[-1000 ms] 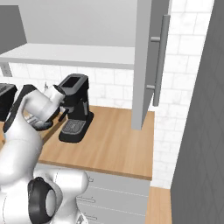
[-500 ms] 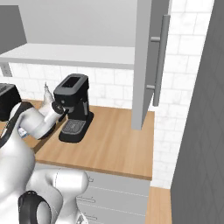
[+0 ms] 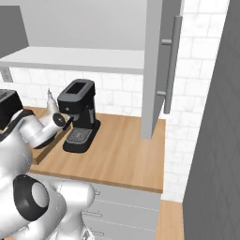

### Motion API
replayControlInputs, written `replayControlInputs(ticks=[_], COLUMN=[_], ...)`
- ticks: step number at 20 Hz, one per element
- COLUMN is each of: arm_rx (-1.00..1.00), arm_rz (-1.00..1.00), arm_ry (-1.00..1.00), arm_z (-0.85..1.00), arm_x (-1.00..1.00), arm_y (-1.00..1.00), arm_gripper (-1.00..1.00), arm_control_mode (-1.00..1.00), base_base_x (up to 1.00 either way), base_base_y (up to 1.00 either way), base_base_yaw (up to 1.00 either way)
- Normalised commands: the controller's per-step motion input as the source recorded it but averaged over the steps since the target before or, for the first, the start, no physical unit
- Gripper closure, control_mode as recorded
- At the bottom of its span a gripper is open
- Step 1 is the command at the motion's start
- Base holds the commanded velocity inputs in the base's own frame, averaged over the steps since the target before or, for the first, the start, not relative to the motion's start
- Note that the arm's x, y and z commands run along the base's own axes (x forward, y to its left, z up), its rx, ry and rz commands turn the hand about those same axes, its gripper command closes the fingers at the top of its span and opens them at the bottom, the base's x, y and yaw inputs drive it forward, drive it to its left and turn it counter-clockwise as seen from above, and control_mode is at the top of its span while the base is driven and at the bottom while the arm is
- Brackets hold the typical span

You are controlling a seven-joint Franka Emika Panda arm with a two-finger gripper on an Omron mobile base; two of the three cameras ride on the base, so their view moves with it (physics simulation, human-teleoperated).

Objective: Pick the kettle from the counter and place it on the tray. Then pick the mug from the cabinet and place it on the tray. Then close the cabinet doors.

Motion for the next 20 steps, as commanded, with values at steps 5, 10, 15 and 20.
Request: replayControlInputs(ticks=[5, 10, 15, 20], arm_rx=[0.0, 0.0, 0.0, -0.03], arm_rz=[0.0, 0.0, 0.0, 0.0], arm_ry=[0.0, 0.0, 0.0, 0.0], arm_z=[-0.41, -0.26, -0.2, -0.26], arm_x=[0.19, 0.25, 0.36, 0.3], arm_y=[0.27, 0.26, 0.18, 0.13], arm_gripper=[1.0, 1.0, 1.0, 1.0], arm_control_mode=[-1.0, -1.0, -1.0, -1.0], base_base_x=[0.0, 0.0, 0.0, 0.0], base_base_y=[0.0, 0.0, 0.0, 0.0], base_base_yaw=[0.0, 0.0, 0.0, 0.0])
